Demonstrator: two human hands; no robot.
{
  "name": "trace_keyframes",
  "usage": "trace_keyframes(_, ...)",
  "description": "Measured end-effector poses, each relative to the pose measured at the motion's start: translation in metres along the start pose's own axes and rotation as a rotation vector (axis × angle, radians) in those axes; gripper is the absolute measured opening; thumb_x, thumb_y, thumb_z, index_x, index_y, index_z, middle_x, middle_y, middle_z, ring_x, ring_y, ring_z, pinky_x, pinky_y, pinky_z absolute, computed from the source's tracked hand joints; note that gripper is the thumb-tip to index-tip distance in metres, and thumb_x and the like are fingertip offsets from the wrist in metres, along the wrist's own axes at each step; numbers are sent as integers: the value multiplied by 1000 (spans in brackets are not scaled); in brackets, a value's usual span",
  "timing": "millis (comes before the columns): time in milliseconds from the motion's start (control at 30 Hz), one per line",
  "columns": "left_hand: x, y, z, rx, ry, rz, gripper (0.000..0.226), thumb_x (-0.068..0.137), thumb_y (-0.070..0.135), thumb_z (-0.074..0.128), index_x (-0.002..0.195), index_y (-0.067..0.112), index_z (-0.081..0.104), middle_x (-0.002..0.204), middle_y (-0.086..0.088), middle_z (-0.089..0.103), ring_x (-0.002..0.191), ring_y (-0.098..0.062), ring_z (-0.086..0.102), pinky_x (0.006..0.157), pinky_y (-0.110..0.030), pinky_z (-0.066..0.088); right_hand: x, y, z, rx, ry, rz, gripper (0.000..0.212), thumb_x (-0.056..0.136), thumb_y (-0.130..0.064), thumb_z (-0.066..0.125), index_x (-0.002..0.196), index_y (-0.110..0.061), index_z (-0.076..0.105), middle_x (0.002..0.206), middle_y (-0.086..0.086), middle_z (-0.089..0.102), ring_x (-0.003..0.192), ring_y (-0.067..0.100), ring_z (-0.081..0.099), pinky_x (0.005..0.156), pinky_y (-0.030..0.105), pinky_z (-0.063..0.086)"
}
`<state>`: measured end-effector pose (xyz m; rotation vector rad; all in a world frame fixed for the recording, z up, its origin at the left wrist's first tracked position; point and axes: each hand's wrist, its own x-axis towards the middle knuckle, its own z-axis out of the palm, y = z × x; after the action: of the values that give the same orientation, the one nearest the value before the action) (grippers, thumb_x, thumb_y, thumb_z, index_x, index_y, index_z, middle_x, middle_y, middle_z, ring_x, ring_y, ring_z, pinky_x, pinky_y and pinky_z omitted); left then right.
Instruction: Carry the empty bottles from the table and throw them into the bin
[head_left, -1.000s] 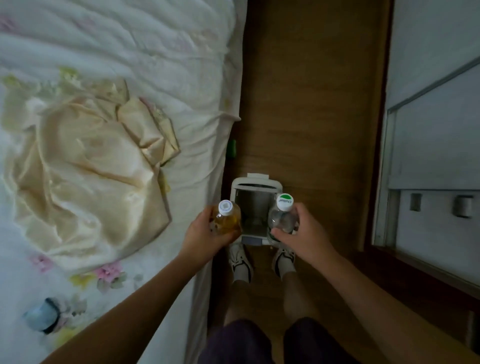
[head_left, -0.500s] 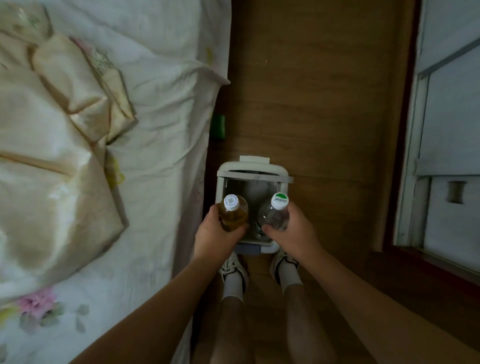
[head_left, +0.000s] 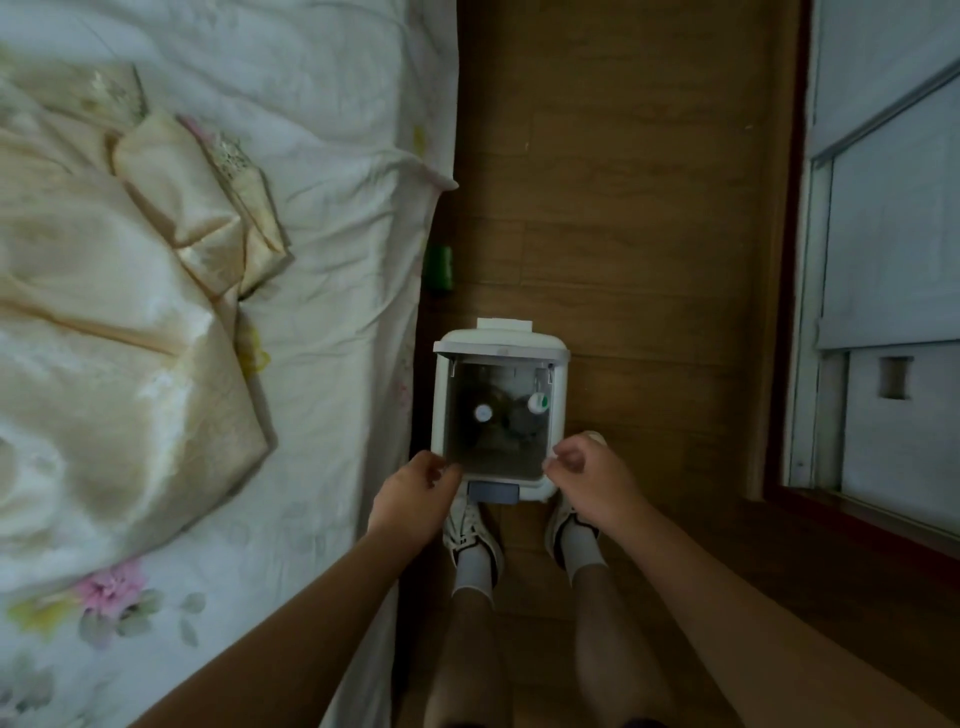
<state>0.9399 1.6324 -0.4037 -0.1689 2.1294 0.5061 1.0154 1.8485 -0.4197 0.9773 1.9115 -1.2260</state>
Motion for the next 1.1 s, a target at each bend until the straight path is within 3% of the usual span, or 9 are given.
trace_keyframes(167, -41, -19, -24, 38, -25, -21, 32, 100, 48, 48, 116, 25, 64, 103, -1, 71, 91, -19, 66, 80, -33, 52, -37, 5, -18, -71, -43, 35, 31, 96, -35, 60, 123, -20, 61, 92, -18, 56, 84, -4, 53, 66, 19, 43)
trace_keyframes(333, -100, -30, -71, -12, 24, -29, 35, 101, 44, 47, 122, 22, 64, 111, -1, 68, 97, -18, 60, 86, -32, 46, -100, -2, -48, -124, -53, 64, 35, 96, -39, 58, 128, -24, 58, 102, -13, 57, 86, -3, 53, 66, 19, 41)
trace_keyframes(467, -157, -31, -116, 22, 9, -4, 39, 101, 46, 47, 125, 20, 64, 122, -6, 69, 100, -18, 59, 87, -30, 41, -170, -15, -79, -150, -36, 108, 30, 97, -39, 57, 123, -23, 61, 100, -12, 56, 92, 6, 54, 71, 25, 41)
trace_keyframes(667, -236, -26, -165, 2, -73, 71, 44, 102, 46, 46, 136, 20, 56, 131, -4, 63, 120, -25, 59, 96, -33, 40, -263, -32, -112, -66, 38, 90, 13, 97, -34, 59, 104, -24, 63, 107, -1, 66, 99, 16, 63, 77, 29, 46)
trace_keyframes(900, -295, -52, -158, -325, 175, 26, 28, 99, 48, 48, 113, 28, 62, 117, -5, 69, 109, -25, 66, 97, -42, 48, -282, -57, -132, 13, 30, -11, 11, 98, -29, 59, 97, -21, 67, 102, 6, 72, 93, 19, 68, 90, 41, 54)
trace_keyframes(1100, -367, -85, -96, -620, 408, -148, 25, 101, 44, 48, 113, 27, 62, 114, -2, 69, 108, -24, 66, 98, -44, 49, -254, -112, -162, -255, -167, -73, 12, 99, -30, 57, 98, -22, 67, 106, 5, 70, 99, 21, 66, 85, 37, 53)
